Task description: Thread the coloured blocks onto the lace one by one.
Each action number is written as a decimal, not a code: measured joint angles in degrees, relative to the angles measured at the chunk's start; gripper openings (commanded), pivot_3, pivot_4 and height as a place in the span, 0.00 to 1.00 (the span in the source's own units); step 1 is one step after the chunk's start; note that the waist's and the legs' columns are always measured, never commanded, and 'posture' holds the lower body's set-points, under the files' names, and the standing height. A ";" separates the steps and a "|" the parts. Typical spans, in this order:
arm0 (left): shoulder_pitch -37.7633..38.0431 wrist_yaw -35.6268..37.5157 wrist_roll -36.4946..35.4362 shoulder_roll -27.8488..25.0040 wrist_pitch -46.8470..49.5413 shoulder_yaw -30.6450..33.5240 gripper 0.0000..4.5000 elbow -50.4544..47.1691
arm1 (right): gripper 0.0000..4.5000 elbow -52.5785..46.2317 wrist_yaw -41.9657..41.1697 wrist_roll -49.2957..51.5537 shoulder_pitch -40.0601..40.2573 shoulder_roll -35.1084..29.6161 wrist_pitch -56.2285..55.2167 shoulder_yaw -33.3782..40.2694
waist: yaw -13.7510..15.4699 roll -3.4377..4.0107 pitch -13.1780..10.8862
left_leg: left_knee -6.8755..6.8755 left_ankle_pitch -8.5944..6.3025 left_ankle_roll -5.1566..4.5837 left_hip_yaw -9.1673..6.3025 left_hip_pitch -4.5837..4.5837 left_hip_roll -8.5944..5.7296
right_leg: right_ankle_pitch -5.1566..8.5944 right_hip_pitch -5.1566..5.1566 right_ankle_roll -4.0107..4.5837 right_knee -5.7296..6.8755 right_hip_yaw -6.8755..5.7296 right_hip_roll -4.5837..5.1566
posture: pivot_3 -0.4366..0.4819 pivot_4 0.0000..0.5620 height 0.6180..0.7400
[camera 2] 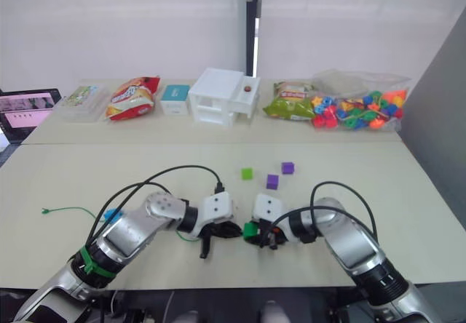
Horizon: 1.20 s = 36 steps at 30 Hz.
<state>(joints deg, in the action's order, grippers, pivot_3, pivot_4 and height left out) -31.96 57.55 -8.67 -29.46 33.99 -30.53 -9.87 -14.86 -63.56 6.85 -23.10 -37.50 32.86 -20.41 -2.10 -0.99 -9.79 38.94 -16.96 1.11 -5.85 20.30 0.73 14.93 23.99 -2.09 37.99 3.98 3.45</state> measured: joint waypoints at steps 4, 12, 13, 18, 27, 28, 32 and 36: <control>0.00 0.88 0.45 0.70 -0.38 0.74 0.22 1.73 | 0.27 0.00 0.32 -0.07 -0.01 0.18 0.04 -0.18 | 0.04 -0.01 0.01 | 0.05 0.01 0.02 0.00 -0.02 0.00 | 0.00 -0.05 0.00 -0.02 -0.01 -0.01 | 0.48 0.27 1.00; 1.11 3.82 -1.83 -4.47 1.51 4.77 0.66 -5.23 | 0.27 -0.72 1.38 0.05 1.02 0.83 -0.50 -0.28 | -0.61 0.00 0.01 | -0.05 0.00 0.00 -0.02 -0.01 0.04 | 0.00 0.10 0.00 0.07 0.00 -0.05 | 0.48 0.27 1.00; 1.73 4.34 -2.45 -5.44 1.68 5.21 0.66 -5.88 | 0.27 -0.83 1.43 0.08 1.23 0.82 -0.70 -0.28 | -0.62 0.00 0.01 | -0.06 0.00 0.00 -0.02 -0.02 0.04 | 0.00 0.09 0.00 0.07 0.00 -0.05 | 0.48 0.27 1.00; 6.42 5.42 -2.72 -9.50 1.04 6.73 0.66 -4.99 | 0.27 -1.09 1.62 0.13 1.61 0.65 -1.08 -0.26 | -0.41 0.00 0.01 | -0.04 0.00 0.00 -0.03 -0.01 0.04 | 0.00 0.08 0.00 0.03 -0.01 -0.04 | 0.48 0.27 1.00; 6.64 4.39 -2.77 -5.68 -3.67 8.79 0.38 1.10 | 0.27 -1.57 1.64 0.78 1.63 0.71 -0.78 -0.91 | -0.27 0.00 0.01 | -0.02 0.00 0.00 -0.02 0.00 0.03 | 0.00 0.05 0.00 0.03 -0.01 -0.03 | 0.48 0.27 1.00; 6.66 4.40 -2.77 -5.52 -3.84 8.90 0.31 1.41 | 0.27 -1.61 1.65 0.85 1.63 0.71 -0.67 -0.92 | -0.27 0.00 0.01 | -0.02 0.00 0.00 -0.02 -0.01 0.03 | 0.00 0.05 0.00 0.03 -0.01 -0.03 | 0.48 0.27 1.00; 7.35 4.47 -2.08 -5.46 -6.51 8.86 0.03 1.99 | 0.27 -1.99 1.78 1.17 1.62 0.69 0.03 -0.96 | -0.30 0.00 0.01 | -0.04 0.00 0.00 -0.02 -0.01 0.04 | 0.00 0.06 0.00 0.03 -0.01 -0.03 | 0.48 0.27 1.00; 7.88 4.60 -2.18 -4.67 -7.24 8.88 0.01 2.07 | 0.27 -2.04 1.82 1.19 1.63 0.54 0.07 -0.96 | -0.28 0.00 0.01 | -0.03 0.00 0.00 -0.02 0.00 0.03 | 0.00 0.06 0.00 0.02 -0.01 -0.02 | 0.48 0.27 1.00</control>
<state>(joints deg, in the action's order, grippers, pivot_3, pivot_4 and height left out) -24.08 62.15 -10.85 -34.13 26.75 -21.65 -7.80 -16.90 -61.74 8.04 -21.47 -36.95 32.93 -21.37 -2.38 -0.99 -9.78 38.91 -16.96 1.11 -5.87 20.30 0.76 14.93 24.05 -2.09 38.01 3.97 3.44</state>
